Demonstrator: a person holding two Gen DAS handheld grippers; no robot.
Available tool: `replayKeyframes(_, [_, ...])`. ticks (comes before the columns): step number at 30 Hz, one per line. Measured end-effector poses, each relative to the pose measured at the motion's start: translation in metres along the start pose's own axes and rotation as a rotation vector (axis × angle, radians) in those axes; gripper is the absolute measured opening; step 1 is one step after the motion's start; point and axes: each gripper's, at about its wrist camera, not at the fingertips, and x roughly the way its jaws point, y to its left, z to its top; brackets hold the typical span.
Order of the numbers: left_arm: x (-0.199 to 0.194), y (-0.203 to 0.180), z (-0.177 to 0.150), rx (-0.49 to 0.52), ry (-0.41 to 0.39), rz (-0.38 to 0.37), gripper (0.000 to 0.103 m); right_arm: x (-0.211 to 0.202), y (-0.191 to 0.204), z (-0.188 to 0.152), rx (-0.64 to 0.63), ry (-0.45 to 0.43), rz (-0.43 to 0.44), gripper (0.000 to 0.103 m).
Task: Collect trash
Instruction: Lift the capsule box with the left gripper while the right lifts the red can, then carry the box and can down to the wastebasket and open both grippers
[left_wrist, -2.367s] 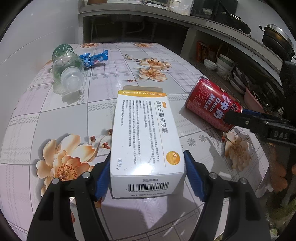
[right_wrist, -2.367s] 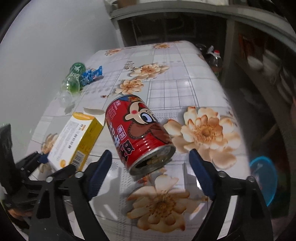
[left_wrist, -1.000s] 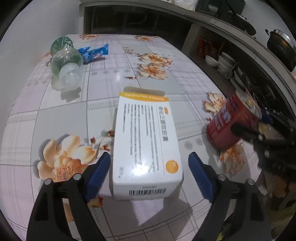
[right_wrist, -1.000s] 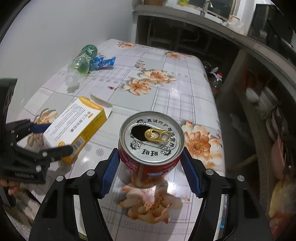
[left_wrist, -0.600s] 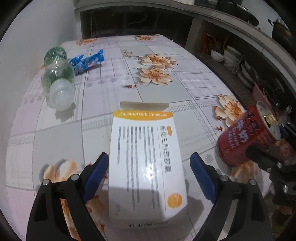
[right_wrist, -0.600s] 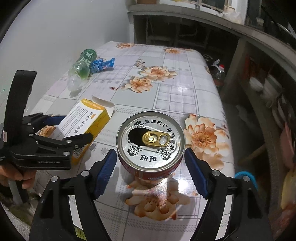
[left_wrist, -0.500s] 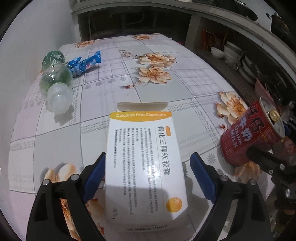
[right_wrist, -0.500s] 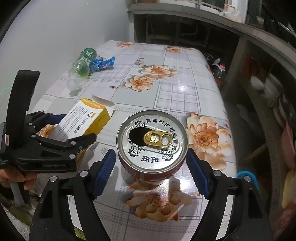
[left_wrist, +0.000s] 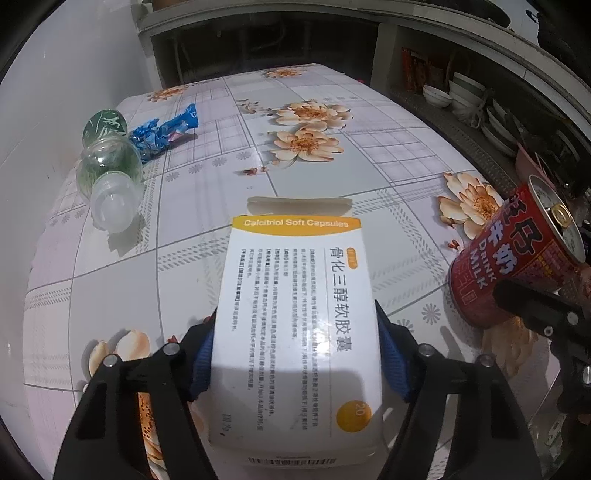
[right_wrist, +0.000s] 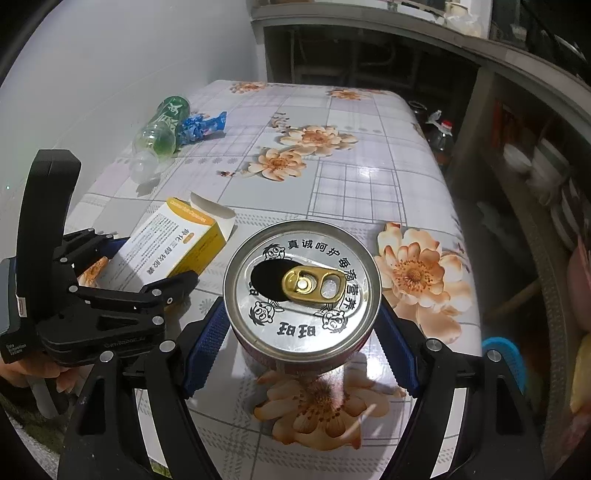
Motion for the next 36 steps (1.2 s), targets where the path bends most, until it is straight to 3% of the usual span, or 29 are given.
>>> replayKeyframes(9, [-0.001,-0.001,-0.001,0.005,-0.01,0.009,0.07,0.001,-0.001,0.001,0.0,-0.002,-0.006,0.074])
replayKeyframes(17, [-0.007,-0.001,0.001,0.012,-0.032,0.017,0.07,0.002,-0.003,0.002,-0.001,-0.002,-0.008,0.062])
replayKeyframes(36, [-0.023,-0.002,0.003,0.013,-0.074,0.007,0.07,-0.01,0.0,0.002,0.003,-0.04,-0.012,0.062])
